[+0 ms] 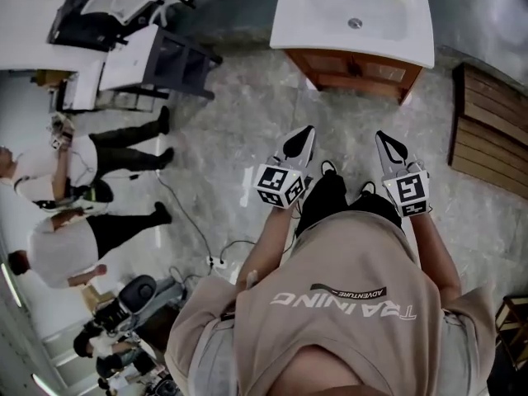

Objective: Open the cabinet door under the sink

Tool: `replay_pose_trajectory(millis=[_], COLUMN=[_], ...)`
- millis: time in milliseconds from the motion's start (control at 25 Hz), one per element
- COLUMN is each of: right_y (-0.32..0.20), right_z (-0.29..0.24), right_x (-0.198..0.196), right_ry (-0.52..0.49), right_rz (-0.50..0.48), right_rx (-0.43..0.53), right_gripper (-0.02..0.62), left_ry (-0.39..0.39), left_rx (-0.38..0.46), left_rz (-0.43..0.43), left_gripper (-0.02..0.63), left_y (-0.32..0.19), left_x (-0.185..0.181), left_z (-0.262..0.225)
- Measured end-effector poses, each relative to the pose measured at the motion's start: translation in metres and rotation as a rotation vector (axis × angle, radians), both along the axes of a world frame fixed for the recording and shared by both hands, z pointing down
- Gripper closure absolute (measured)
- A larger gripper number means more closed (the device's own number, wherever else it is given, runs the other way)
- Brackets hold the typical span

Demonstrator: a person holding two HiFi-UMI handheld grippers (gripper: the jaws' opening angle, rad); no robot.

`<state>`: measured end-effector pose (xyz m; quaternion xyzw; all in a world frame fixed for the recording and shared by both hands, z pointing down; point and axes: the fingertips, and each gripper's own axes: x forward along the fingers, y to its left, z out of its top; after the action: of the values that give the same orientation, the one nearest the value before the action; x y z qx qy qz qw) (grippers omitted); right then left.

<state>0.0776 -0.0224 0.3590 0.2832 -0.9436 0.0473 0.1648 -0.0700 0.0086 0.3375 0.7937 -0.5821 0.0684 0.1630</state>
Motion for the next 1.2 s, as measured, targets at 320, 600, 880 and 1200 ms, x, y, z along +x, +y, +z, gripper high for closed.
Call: replay_pose_trajectory(millis=[320, 600, 880, 1200], right_y=[-0.026, -0.059, -0.059, -0.053], right_z=[0.001, -0.018, -0.003, 0.019], right_x=[0.002, -0.018, -0.026, -0.018], right_ry=[0.044, 0.066, 0.113, 0.119], right_rz=[0.111, 0.194, 0.321, 0.441], right_rx=[-0.021, 0.007, -0.067, -0.122], right_gripper=[0.594, 0.594, 0.594, 0.594], left_ry=[0.055, 0.027, 0.024, 0.009], left_rx=[0.001, 0.024, -0.038, -0.098], left_rz=[0.087, 0.155, 0.232, 0.331], left_gripper=[0.591, 0.591, 0.591, 0.591], left_y=[-0.047, -0.096, -0.135, -0.152], left_x=[-0.008, -0.039, -0.069, -0.058], left_z=[0.012, 0.006, 0.035, 0.068])
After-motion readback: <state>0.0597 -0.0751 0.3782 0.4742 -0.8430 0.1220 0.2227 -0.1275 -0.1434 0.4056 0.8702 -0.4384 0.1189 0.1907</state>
